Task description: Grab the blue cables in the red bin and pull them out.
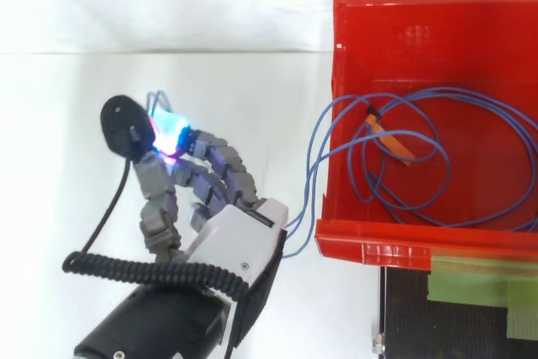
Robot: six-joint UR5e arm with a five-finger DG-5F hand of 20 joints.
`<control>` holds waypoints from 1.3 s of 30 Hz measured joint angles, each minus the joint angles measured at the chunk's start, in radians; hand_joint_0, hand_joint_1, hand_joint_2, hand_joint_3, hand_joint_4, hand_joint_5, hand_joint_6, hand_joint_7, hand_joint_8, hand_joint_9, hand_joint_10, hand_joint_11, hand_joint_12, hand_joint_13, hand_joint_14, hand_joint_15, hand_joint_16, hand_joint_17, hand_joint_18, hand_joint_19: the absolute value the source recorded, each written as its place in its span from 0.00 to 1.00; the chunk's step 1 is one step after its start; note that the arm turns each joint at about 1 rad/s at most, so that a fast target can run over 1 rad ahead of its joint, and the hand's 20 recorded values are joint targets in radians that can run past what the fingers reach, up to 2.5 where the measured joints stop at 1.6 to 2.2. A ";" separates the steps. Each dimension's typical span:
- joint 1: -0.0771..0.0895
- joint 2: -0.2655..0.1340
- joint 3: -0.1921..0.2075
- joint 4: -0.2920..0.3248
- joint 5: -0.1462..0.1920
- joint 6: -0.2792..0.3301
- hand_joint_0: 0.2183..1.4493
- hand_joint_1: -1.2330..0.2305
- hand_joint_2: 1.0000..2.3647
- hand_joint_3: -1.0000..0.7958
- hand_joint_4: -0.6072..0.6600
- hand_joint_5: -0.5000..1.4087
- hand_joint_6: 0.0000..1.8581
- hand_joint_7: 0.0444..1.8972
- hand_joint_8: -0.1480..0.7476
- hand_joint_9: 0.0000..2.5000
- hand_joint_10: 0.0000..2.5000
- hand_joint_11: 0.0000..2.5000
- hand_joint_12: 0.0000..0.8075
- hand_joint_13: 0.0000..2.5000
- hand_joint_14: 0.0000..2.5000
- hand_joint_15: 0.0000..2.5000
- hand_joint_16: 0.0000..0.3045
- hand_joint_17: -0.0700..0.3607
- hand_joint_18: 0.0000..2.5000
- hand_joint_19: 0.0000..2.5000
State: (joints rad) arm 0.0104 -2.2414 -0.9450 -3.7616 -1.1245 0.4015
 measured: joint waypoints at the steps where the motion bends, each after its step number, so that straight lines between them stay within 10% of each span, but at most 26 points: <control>1: 0.001 0.000 0.000 0.005 0.009 0.024 0.57 0.23 0.00 0.00 0.62 0.75 0.23 0.43 0.49 0.44 0.01 0.35 0.44 0.32 0.01 0.21 0.16 0.42 0.29 0.28; 9: -0.004 0.000 0.000 0.080 -0.013 0.153 0.57 0.23 0.00 0.00 0.62 0.75 0.23 0.43 0.48 0.44 0.01 0.35 0.44 0.32 0.01 0.21 0.16 0.42 0.29 0.28; 25: -0.045 0.000 0.000 0.282 -0.293 -0.248 0.57 0.23 0.00 0.00 0.62 0.75 0.23 0.43 0.48 0.44 0.01 0.35 0.44 0.32 0.01 0.21 0.16 0.42 0.29 0.28; 39: -0.059 0.000 -0.001 0.287 -0.328 -0.382 0.57 0.23 0.00 0.00 0.62 0.74 0.23 0.43 0.49 0.45 0.01 0.36 0.43 0.40 0.01 0.30 0.16 0.41 0.34 0.34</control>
State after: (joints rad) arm -0.0486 -2.2416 -0.9460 -3.4746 -1.4525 0.0198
